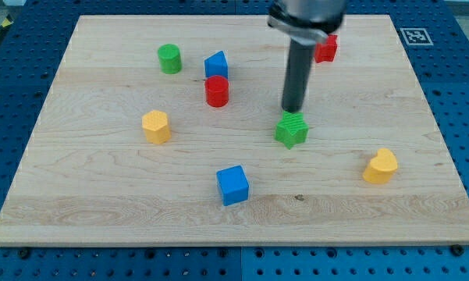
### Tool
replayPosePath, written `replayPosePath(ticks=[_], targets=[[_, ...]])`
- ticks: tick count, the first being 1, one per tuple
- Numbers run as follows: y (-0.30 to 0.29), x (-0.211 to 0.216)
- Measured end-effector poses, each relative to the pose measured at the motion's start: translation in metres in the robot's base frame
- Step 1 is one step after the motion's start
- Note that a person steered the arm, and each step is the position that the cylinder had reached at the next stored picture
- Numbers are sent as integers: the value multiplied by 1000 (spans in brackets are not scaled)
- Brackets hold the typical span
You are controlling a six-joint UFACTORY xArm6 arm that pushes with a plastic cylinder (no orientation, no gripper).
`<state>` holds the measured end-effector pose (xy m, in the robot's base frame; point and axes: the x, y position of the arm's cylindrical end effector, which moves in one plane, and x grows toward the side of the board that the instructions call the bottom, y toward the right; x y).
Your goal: Slightly drag the green star downwards
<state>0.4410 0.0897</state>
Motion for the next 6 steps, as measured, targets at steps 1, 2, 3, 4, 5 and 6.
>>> replayPosePath(ticks=[1, 2, 3, 4, 5, 6], targets=[[0, 34], [1, 53], [20, 73], [37, 96], [20, 110], [-15, 110]])
